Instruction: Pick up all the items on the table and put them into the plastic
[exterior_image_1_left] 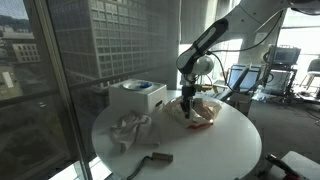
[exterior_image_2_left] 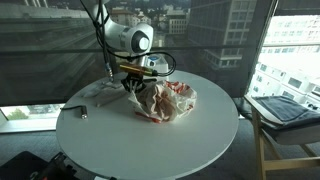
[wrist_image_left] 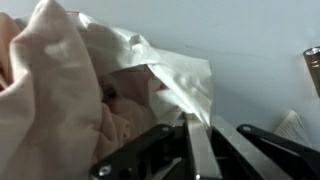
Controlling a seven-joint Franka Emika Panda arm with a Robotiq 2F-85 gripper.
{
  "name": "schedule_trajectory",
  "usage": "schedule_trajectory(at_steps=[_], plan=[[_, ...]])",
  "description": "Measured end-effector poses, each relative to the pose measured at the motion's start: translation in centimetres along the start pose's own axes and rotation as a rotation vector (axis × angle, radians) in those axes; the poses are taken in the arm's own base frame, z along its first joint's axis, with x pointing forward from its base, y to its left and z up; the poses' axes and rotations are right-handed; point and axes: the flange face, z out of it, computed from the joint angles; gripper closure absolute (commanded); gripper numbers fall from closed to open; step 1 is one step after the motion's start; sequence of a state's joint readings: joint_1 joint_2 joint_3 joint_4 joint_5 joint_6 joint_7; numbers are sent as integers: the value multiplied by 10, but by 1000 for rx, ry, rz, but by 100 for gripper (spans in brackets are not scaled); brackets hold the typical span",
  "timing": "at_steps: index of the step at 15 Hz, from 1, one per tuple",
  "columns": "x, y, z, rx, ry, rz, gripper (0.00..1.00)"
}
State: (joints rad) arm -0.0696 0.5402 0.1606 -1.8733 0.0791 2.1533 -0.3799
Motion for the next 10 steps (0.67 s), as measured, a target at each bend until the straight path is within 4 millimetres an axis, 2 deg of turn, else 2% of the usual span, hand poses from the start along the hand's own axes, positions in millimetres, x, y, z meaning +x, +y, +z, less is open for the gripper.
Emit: schedule_trajectory(at_steps=[2, 4, 8, 10], plan=[[1, -13, 2, -42, -21, -37, 48], [2, -36, -4, -127, -48, -68, 32], [10, -103, -14, -328, -72, -170, 1], [19, -136, -12, -398, -60, -248, 0]])
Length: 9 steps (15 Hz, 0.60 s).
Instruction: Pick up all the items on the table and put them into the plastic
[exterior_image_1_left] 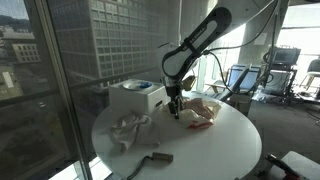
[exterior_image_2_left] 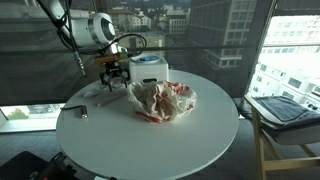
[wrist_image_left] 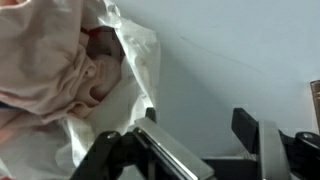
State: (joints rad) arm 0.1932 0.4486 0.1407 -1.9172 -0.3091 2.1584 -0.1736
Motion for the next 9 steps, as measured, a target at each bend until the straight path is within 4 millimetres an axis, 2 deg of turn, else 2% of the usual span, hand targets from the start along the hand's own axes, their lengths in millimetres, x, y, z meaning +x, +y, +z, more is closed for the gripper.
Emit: schedule_trajectory(at_steps=[6, 9], plan=[[43, -54, -17, -14, 256, -119, 0], [55, -81, -7, -6, 350, -231, 0]])
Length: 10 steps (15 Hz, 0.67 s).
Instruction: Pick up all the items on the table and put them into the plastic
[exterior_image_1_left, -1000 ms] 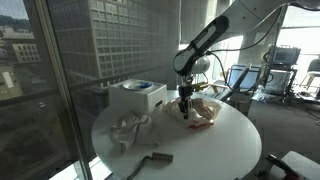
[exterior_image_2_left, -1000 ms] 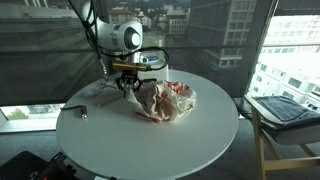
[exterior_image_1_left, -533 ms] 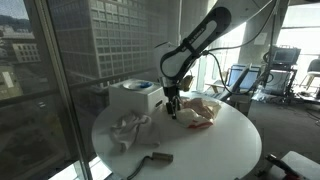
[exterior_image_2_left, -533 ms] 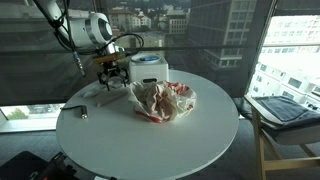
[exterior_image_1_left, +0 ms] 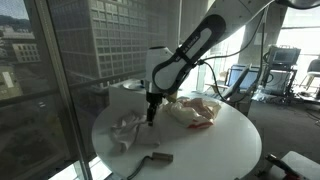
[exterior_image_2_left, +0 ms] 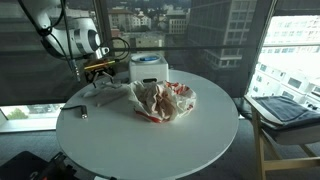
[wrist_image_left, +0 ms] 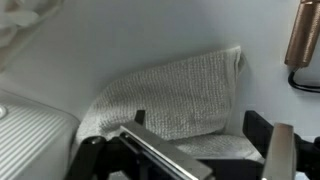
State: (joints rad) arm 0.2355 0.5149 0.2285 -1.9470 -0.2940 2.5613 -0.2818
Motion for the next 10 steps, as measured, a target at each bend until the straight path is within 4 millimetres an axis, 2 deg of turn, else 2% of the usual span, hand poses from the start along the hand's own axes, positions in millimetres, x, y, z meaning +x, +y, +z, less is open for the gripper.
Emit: schedule_trajectory(at_steps=[4, 7, 10], plan=[[-1, -20, 35, 44, 31, -114, 0], [-3, -18, 40, 46, 28, -116, 0], [-7, -7, 53, 42, 21, -74, 0]])
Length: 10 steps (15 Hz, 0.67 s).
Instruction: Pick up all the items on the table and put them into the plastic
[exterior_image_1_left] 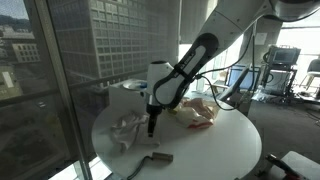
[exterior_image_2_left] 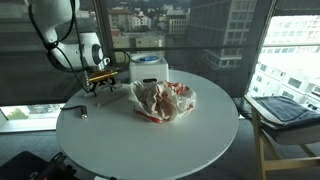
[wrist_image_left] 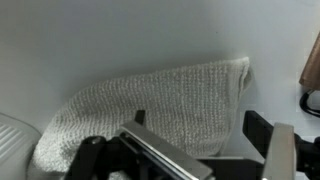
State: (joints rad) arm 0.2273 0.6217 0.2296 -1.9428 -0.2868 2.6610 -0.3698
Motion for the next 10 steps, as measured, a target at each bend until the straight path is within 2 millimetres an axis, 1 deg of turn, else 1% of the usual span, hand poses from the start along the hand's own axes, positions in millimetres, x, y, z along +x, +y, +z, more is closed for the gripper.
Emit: schedule_trajectory(at_steps=[5, 6, 7, 9, 10], plan=[[4, 23, 34, 39, 44, 130, 0], [4, 27, 42, 44, 51, 151, 25], [5, 31, 49, 45, 55, 166, 27], [7, 36, 56, 42, 64, 185, 41], [8, 38, 57, 41, 67, 191, 50]])
